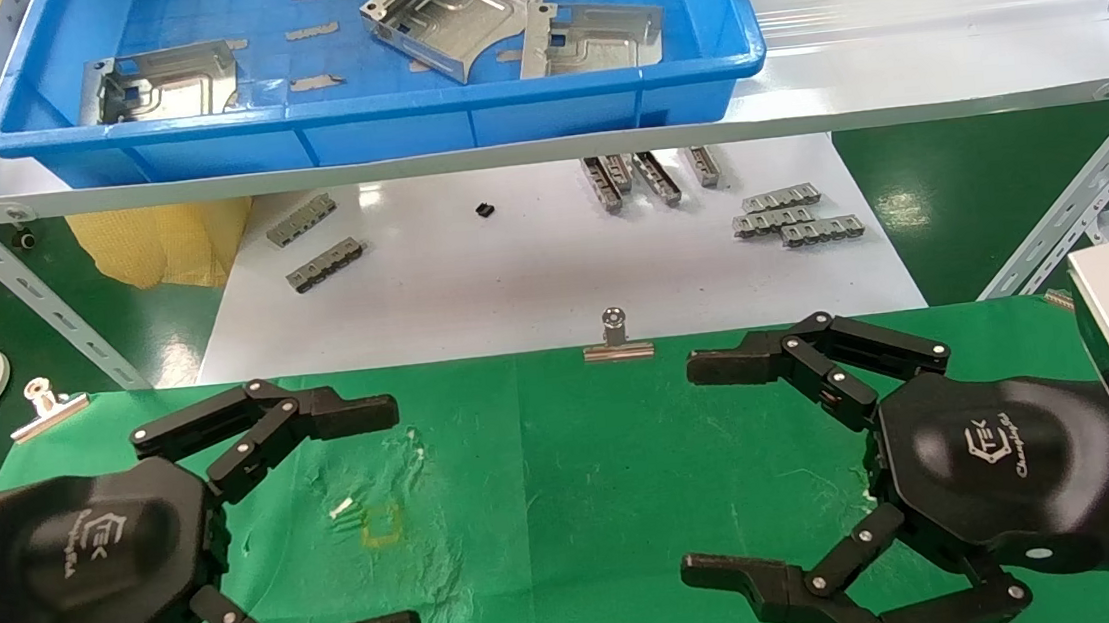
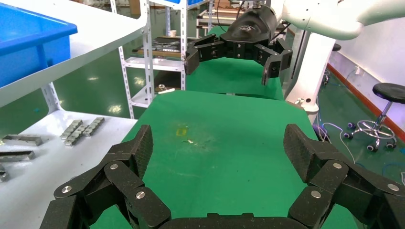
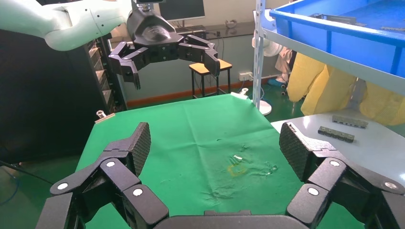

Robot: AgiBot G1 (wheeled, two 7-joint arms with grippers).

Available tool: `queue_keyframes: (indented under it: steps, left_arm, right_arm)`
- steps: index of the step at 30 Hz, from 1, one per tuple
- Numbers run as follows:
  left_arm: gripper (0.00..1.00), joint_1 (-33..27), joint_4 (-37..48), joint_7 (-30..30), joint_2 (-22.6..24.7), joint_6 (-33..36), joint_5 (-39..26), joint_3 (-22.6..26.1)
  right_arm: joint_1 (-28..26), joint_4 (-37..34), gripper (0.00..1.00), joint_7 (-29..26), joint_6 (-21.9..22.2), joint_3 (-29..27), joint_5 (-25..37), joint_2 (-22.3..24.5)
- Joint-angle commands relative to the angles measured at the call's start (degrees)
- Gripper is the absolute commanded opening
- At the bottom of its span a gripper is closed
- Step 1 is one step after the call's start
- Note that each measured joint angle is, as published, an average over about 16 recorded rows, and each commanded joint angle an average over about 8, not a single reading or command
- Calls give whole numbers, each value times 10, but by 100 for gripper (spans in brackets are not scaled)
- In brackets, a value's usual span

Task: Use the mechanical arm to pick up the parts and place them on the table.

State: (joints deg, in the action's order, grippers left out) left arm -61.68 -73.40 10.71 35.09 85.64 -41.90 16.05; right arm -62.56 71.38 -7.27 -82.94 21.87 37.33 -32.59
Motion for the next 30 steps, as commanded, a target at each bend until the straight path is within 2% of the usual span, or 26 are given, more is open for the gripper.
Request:
queue_keyframes:
  steps: [1,4,5,30]
  left_arm:
    - [100,0,0,0,0,0,0,0]
    - [100,0,0,0,0,0,0,0]
    - [100,0,0,0,0,0,0,0]
    - [100,0,0,0,0,0,0,0]
  right_arm:
    - [0,0,9,0,0,0,0,0]
    - [0,0,6,0,0,0,0,0]
    - [0,0,0,0,0,0,0,0]
    - [0,0,0,0,0,0,0,0]
